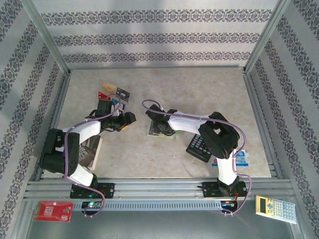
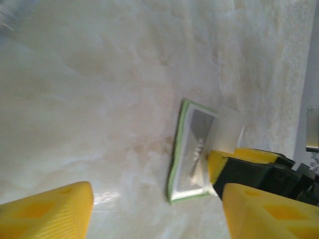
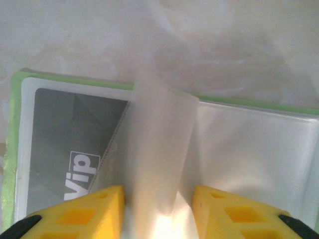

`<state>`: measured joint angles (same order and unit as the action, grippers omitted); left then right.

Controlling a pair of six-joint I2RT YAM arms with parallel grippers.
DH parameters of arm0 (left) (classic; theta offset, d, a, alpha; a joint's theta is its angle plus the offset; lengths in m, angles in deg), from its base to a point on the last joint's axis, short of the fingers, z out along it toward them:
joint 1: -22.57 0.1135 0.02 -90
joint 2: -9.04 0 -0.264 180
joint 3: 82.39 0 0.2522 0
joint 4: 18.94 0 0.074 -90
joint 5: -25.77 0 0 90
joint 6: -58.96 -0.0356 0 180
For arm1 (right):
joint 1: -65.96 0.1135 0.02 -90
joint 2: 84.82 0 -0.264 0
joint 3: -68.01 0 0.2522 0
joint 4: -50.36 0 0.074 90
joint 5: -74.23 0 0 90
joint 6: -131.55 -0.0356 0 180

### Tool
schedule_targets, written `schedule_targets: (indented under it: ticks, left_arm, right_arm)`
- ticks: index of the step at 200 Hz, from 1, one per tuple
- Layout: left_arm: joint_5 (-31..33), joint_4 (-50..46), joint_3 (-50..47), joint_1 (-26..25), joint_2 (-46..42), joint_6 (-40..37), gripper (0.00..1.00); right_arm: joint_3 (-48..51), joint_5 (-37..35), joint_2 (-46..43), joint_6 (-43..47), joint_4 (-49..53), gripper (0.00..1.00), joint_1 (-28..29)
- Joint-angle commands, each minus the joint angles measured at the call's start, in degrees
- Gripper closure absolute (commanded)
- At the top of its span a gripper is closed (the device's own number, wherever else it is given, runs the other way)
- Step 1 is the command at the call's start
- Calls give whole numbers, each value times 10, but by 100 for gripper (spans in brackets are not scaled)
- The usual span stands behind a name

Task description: Take the credit cards out of the card holder

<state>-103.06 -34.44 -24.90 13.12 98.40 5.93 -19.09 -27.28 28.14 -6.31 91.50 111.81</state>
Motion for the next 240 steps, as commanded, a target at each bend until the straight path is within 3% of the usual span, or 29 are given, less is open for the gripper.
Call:
schedule_targets:
  ticks: [1, 62, 125, 189, 240]
  left_arm:
    - [-29, 54, 30, -32, 29, 52, 41]
    - [-35, 112, 59, -82, 100, 95, 63]
    - [-8, 53, 109, -122, 156, 70, 81]
    - [-6, 24, 97, -125, 187, 54, 89]
    - [42, -43, 106, -125, 192, 34, 93]
  right_arm:
    - [28, 33, 27, -4, 0, 61, -5]
    - [47, 31, 4, -10, -34, 72, -11]
    - [53, 30, -4, -16, -55, 74, -10]
    - [46, 6, -22, -9, -45, 73, -6]
    - [61, -27, -60, -9, -33, 71, -16]
